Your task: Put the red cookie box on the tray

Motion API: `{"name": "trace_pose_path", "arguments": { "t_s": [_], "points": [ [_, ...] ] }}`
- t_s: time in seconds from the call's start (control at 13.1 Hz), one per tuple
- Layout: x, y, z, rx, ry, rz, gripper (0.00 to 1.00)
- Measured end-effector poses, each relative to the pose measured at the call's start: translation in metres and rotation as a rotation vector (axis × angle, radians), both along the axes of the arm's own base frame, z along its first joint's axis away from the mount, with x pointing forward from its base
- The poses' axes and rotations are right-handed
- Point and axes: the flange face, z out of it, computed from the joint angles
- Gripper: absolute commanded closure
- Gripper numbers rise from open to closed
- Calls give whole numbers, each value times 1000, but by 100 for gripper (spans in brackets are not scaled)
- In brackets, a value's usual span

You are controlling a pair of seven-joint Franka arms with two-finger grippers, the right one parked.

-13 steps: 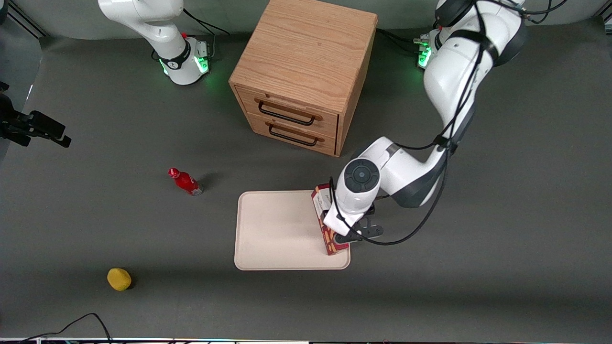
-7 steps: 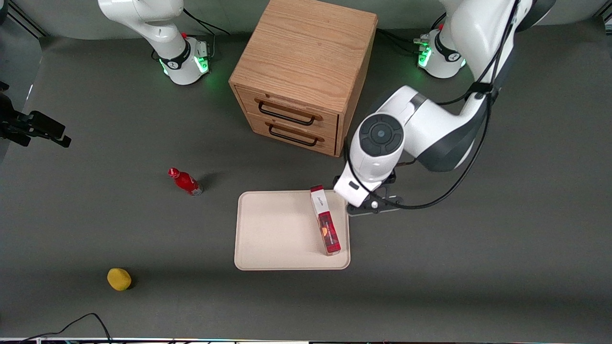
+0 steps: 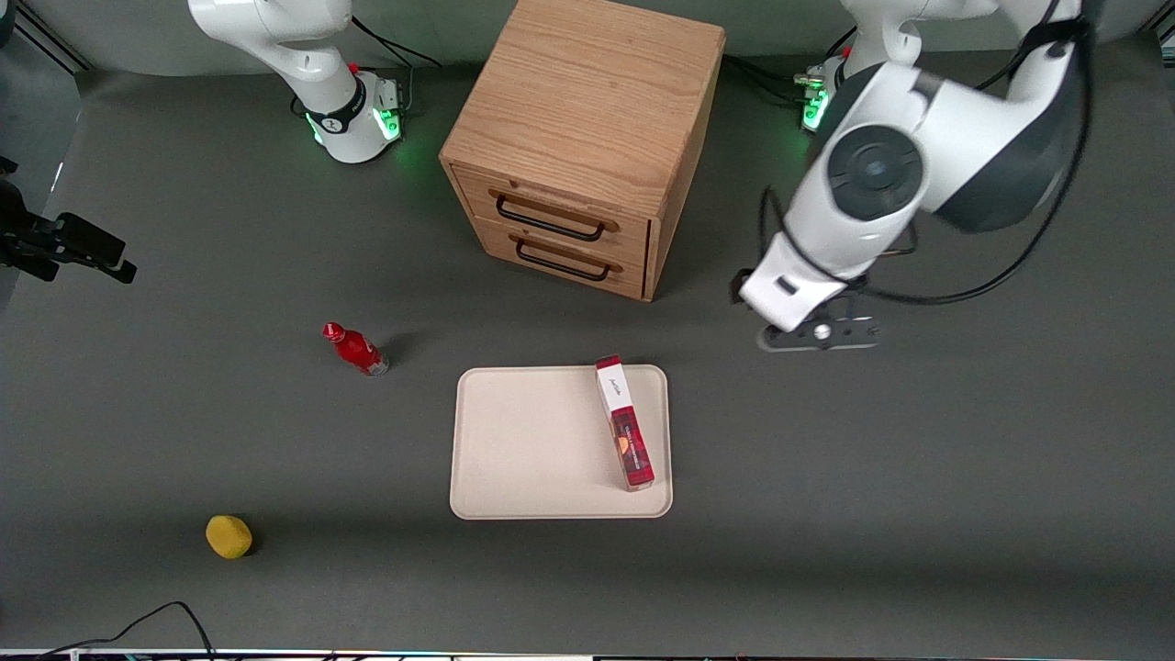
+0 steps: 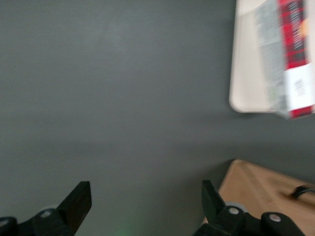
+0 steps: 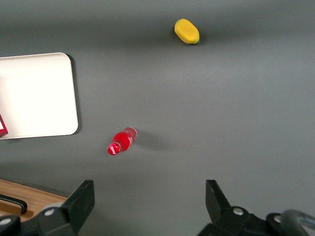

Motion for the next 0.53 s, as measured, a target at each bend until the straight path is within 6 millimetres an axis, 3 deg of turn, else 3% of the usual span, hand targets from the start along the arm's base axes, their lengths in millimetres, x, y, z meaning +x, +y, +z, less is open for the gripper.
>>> {"name": "trace_pose_path", "arguments": {
  "t_s": [0.23, 0.53],
  "points": [
    [-24, 85, 14, 0, 18, -77, 0],
    [-40, 213, 54, -71, -15, -135, 0]
  ]
}}
